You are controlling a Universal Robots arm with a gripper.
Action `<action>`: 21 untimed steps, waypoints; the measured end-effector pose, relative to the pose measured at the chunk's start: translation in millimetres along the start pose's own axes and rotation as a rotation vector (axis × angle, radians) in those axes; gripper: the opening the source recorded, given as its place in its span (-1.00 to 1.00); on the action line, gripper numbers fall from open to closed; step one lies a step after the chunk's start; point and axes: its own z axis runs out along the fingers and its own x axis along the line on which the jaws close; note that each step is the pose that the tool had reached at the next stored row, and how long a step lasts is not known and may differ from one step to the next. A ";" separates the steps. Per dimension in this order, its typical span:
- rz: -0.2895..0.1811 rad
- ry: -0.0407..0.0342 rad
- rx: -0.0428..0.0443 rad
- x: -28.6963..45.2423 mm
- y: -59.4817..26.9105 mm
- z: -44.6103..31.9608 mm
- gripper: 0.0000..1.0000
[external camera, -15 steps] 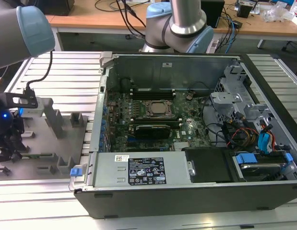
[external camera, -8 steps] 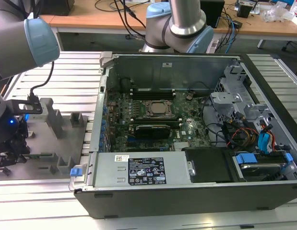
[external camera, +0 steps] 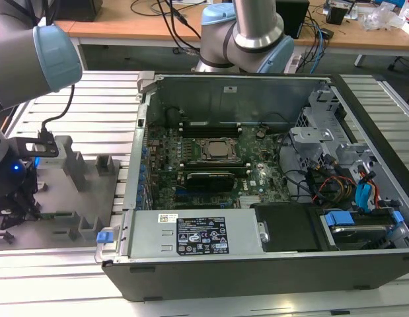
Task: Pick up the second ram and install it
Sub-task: 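Pick up the second ram and move it above second insertion slot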
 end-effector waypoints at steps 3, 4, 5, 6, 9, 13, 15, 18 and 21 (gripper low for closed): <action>0.000 -0.0002 0.0000 0.0 0.0 0.0 -0.73; 0.000 -0.0006 -0.0001 0.0 0.0 0.0 -0.73; 0.000 -0.0009 0.0000 0.0 0.0 0.0 -0.73; 0.000 -0.0010 0.0000 0.0 0.0 0.0 -0.73; 0.000 -0.0012 -0.0001 0.0 0.0 0.0 -0.73; 0.000 -0.0015 -0.0001 0.0 0.0 0.0 -0.73; 0.000 -0.0016 0.0000 -0.5 0.0 0.1 -0.73; 0.000 -0.0016 -0.0001 -0.8 0.2 -4.4 -0.73; 0.000 -0.0016 0.0000 -0.9 0.4 -9.1 -0.73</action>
